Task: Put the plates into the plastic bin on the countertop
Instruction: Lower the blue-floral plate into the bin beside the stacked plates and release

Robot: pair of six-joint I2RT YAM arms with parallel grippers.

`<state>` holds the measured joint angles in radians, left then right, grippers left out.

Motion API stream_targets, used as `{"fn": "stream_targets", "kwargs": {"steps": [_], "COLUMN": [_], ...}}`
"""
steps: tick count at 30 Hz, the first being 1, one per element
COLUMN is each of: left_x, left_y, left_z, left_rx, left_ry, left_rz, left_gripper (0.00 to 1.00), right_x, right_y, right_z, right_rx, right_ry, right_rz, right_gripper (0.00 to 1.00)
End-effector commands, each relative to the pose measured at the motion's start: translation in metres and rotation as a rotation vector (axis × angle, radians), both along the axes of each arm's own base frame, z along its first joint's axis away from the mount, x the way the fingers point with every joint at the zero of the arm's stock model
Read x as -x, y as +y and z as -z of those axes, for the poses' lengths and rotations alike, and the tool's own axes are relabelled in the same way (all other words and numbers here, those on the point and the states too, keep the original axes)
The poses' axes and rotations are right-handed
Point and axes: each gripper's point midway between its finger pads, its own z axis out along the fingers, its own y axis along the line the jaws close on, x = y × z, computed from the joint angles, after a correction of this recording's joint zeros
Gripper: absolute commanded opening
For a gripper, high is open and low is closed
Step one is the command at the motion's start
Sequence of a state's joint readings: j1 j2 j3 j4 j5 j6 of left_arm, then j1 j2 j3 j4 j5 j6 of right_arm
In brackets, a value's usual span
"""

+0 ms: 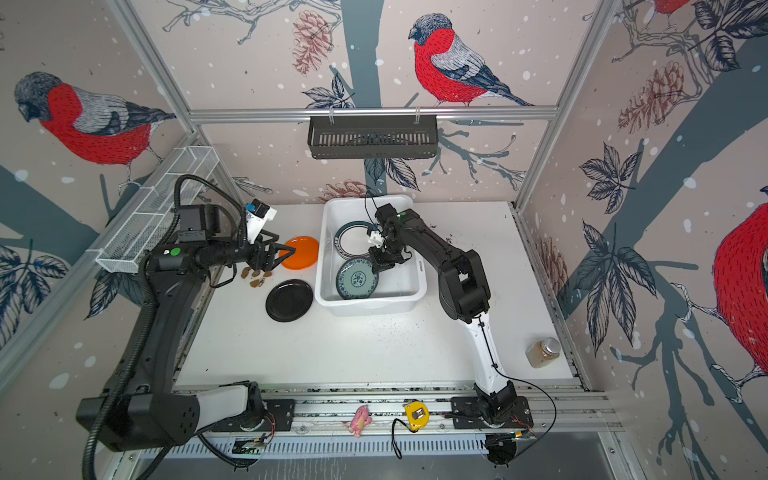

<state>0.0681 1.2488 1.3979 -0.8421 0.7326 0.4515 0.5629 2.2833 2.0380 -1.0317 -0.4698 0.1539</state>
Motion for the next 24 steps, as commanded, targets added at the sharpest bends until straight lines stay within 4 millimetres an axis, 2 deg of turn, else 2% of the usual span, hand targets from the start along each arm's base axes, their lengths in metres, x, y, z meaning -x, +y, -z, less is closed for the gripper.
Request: {"fn": "stream_targets", "kwargs": {"steps": [1,13,24], "left_x": [-0.001,-0.001,-0.002], "left_y": [-0.003,-0.003,-0.003], "left_z": [-0.008,-0.009,-0.007], "left_rx": [0.012,0.01,0.003], "left_ry": [-0.035,-0.038,-0.036], "left_rz": [0.018,0.017,0.02], "left_gripper": [0.76,0.76,0.76], "right_x": [0.002,0.004,0.001], "right_y": [0.002,0.002,-0.002], "right_z": [0.005,0.028,0.042], "right_rx": [-0.002,0.01,0.029], "right_ry": [0.009,0.049,0.069], "right_rz": [-0.019,-0.031,-0.024], "right_gripper": [0.07,0.08,0.14]}}
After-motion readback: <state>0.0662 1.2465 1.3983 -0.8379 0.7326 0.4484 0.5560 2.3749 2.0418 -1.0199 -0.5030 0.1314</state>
